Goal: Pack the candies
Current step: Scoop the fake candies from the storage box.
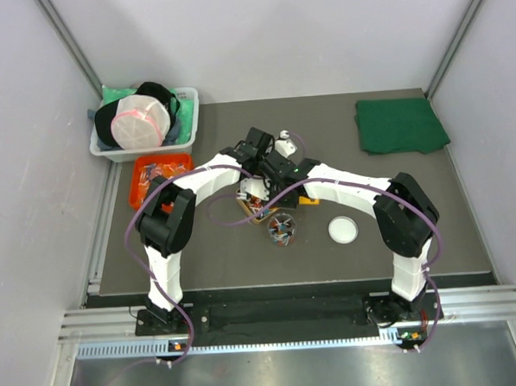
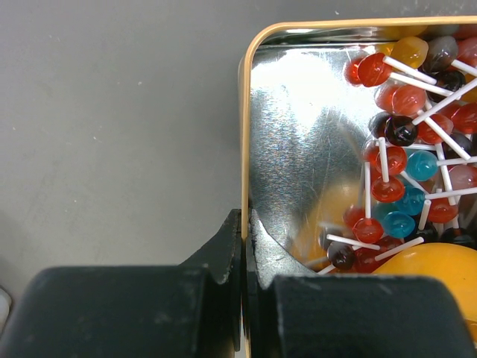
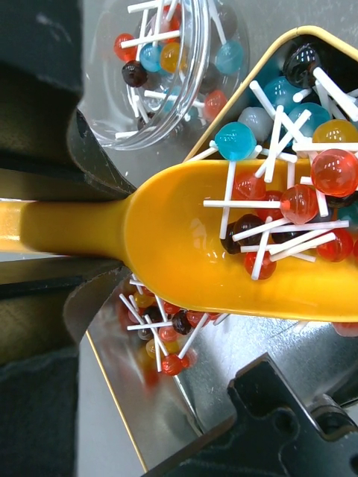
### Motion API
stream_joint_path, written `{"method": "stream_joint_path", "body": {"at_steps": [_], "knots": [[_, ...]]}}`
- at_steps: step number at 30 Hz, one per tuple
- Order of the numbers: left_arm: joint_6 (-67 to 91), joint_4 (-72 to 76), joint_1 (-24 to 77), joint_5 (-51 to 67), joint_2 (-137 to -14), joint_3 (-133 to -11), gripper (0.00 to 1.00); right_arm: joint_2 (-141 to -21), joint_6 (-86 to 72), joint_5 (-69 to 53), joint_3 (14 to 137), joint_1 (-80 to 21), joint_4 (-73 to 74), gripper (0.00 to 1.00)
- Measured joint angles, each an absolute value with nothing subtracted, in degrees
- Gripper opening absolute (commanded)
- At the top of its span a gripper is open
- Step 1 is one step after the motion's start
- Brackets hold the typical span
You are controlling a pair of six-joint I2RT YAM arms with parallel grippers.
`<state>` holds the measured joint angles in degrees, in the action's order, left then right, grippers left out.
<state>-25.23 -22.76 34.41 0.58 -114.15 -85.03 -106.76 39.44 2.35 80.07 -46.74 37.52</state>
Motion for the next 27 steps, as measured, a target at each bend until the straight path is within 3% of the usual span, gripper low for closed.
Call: {"method": "stream_joint_path", "body": {"at_steps": [27], "knots": [[-25.45, -20.27, 33.89, 2.33, -114.15, -83.11, 0.00, -108.05, 42.92, 7.51, 81.56, -46.87, 39.16, 0.00]]}}
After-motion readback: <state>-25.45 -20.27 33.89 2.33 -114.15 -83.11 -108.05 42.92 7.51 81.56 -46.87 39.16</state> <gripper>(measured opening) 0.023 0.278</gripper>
